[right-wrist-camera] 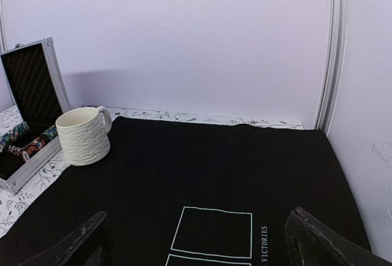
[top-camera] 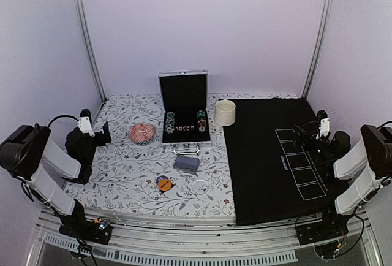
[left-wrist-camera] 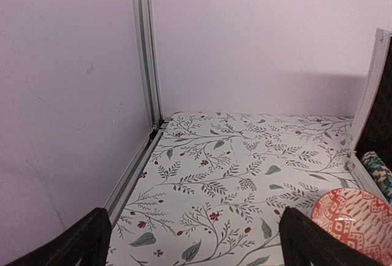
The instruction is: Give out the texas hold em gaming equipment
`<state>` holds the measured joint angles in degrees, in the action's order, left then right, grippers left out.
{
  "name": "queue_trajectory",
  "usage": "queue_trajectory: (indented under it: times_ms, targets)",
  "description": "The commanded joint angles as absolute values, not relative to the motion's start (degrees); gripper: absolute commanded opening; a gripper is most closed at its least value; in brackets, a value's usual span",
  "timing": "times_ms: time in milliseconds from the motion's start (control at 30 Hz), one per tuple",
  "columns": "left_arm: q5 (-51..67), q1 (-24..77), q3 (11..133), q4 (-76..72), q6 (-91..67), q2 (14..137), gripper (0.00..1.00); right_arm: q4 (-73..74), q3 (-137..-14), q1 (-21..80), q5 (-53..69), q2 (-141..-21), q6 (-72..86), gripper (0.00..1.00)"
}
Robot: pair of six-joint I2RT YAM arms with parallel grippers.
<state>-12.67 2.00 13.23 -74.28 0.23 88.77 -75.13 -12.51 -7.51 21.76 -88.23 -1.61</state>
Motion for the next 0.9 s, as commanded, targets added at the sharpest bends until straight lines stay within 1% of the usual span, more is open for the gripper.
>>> queue_trajectory:
  times_ms: [0, 133, 200, 233, 300, 367, 400, 467, 567, 633, 667, 733, 867]
  targets:
    - [-12.4, 1.6, 13.8, -75.3, 0.3, 88.9, 0.98, -76.7, -13.0, -7.3, 22.4, -88.5, -2.1, 0.99]
    - [-12.5, 1.6, 13.6, -75.8, 0.4, 88.8, 0.98, -76.2, -13.3, -7.3, 22.2, -88.5, -2.1, 0.99]
    - [-15.0, 1.8, 14.2, -72.4, 0.1, 86.1, 0.98, -76.8, -12.8, -7.4, 22.3, -87.8, -1.9, 0.99]
    - [-16.2, 1.9, 15.2, -67.8, -0.3, 83.3, 0.98, -75.5, -12.7, -7.4, 20.6, -85.8, -1.7, 0.99]
    - [-19.5, 2.0, 18.0, -57.5, -2.1, 74.7, 0.98, -66.1, -14.5, -7.5, 14.3, -79.5, 0.3, 0.99]
    - [-19.1, 2.1, 21.1, -49.2, -4.9, 67.7, 0.98, -58.5, -16.8, -8.4, 9.8, -72.9, 5.0, 0.99]
    - [-17.4, 2.2, 23.1, -44.2, -6.5, 64.6, 0.98, -56.3, -17.7, -9.1, 9.9, -69.5, 7.6, 0.99]
    - [-13.9, 3.7, 28.1, -33.8, -10.8, 59.7, 0.98, -53.8, -19.9, -9.7, 15.9, -63.4, 12.8, 0.99]
    - [-8.7, 8.6, 35.8, -19.1, -12.0, 55.9, 0.98, -47.1, -26.2, -9.7, 29.2, -60.1, 18.2, 0.99]
    - [-5.9, 13.5, 40.6, -8.6, -11.7, 54.3, 0.98, -40.8, -31.4, -9.2, 36.2, -60.0, 22.3, 0.99]
    - [-5.0, 16.3, 42.4, -4.0, -11.7, 53.7, 0.98, -36.9, -34.2, -8.1, 37.7, -60.0, 23.5, 0.99]
    - [-3.1, 22.2, 45.2, 3.8, -11.8, 52.9, 0.98, -25.5, -39.5, -3.5, 35.6, -59.6, 22.1, 0.99]
    - [-2.6, 33.4, 48.6, 16.5, -13.9, 53.1, 0.98, -4.5, -48.4, 10.8, 20.2, -60.5, 13.2, 0.99]
